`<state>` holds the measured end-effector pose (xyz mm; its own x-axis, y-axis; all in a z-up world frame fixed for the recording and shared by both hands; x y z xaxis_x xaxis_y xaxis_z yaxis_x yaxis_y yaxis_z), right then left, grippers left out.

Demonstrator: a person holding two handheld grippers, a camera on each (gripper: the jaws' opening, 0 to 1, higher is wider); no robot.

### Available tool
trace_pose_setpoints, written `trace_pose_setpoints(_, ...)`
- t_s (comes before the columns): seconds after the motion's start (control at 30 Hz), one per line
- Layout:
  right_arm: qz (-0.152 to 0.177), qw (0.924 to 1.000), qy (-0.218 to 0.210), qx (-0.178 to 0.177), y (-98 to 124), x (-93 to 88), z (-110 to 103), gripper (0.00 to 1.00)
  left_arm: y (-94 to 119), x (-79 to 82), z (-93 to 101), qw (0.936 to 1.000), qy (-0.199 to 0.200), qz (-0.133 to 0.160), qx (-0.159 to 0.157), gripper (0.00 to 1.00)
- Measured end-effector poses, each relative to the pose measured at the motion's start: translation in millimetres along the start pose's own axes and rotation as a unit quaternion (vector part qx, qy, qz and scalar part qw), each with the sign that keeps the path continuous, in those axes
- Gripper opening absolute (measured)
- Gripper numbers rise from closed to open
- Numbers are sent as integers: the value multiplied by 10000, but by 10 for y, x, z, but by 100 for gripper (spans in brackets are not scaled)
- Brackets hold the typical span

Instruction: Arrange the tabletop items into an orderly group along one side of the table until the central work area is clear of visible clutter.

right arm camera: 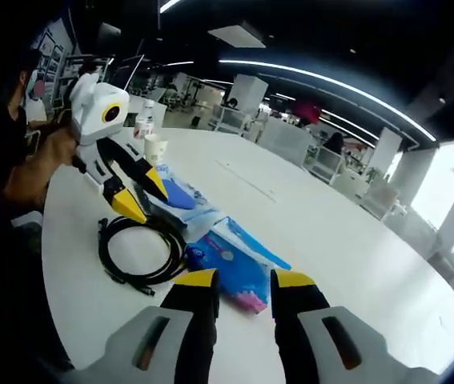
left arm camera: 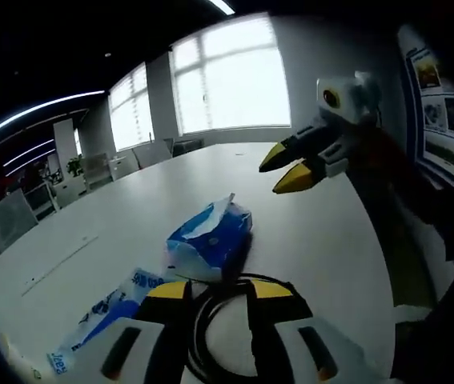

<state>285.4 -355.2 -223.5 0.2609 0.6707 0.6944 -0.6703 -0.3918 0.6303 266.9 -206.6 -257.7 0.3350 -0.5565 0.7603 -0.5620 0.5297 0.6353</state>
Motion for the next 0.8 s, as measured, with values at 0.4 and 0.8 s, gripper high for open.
trace_pose_setpoints(0.4,-58,9998,-69,164,-65,-122,-86,24,-80,2,57,9999,-85,-118,-41,27)
trace_pose_setpoints(0.8,-80,9982,-78,583,-201,-164,-444,25,27,-230,137,9990,-52,-430,-67,27)
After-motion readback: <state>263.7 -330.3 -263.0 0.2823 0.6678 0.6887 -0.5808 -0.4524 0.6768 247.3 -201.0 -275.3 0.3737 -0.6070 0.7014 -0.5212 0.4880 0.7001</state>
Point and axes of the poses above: the point that each gripper's makers call its tool centre point, and the gripper's own axes: y roughly backward along the fingers, z roughly to its right, x roughly out of its top, the point moved 1 cm from there along y, roughly backward along the fingers, and after that the axes turned 14 degrees about -z, right-handed, at the moved point
